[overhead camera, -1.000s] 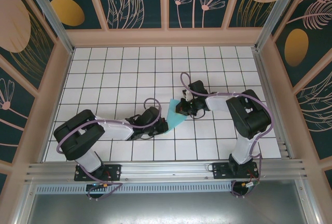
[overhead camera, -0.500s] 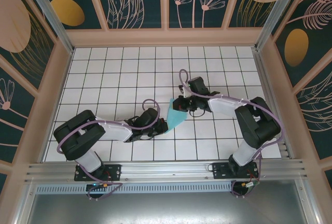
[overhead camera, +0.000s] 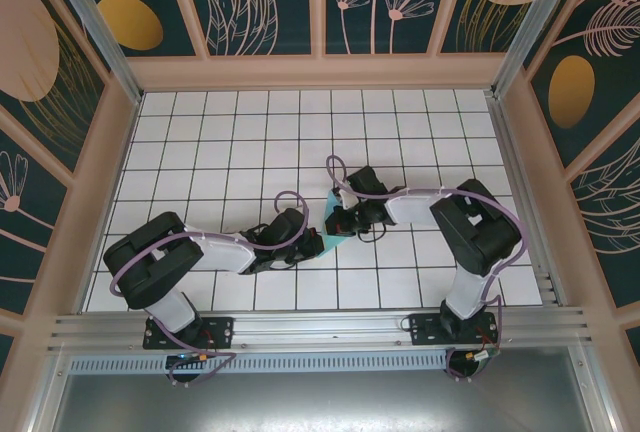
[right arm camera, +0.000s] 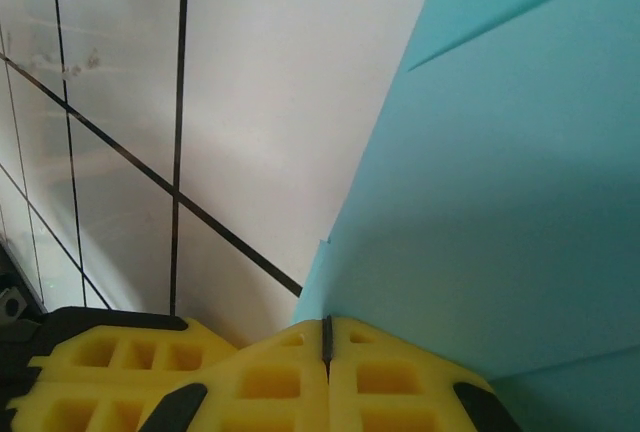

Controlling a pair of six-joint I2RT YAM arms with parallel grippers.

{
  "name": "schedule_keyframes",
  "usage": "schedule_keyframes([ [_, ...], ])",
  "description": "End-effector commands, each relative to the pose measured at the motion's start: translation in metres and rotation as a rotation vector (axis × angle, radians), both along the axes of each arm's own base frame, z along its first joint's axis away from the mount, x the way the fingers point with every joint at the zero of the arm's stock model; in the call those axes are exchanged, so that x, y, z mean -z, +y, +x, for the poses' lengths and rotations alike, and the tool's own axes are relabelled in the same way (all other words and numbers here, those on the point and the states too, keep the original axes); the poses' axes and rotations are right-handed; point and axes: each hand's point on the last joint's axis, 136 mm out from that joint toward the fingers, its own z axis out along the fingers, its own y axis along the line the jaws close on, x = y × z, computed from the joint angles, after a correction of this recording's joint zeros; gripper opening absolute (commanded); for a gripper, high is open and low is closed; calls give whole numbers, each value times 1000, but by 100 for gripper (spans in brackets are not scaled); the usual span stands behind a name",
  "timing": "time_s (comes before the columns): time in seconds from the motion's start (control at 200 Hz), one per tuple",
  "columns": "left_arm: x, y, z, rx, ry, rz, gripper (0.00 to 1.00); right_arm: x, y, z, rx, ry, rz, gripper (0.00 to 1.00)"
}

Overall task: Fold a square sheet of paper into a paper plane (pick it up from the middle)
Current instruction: Fourth fold the wing at the center of the table.

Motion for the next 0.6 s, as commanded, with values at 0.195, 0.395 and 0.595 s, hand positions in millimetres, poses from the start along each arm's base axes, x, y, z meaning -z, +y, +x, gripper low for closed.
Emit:
schedule_keyframes([
  [0.195,42,27,-27,19,134,157,0,13,-4,-19,-86,26,-9,0],
  [0.395,51,36,-34,18,167,192,0,25,-25,11,4,9,-49,0],
  [0.595,55,39,-40,42,178,197,0,21,-45,49,94,-45,-56,0],
])
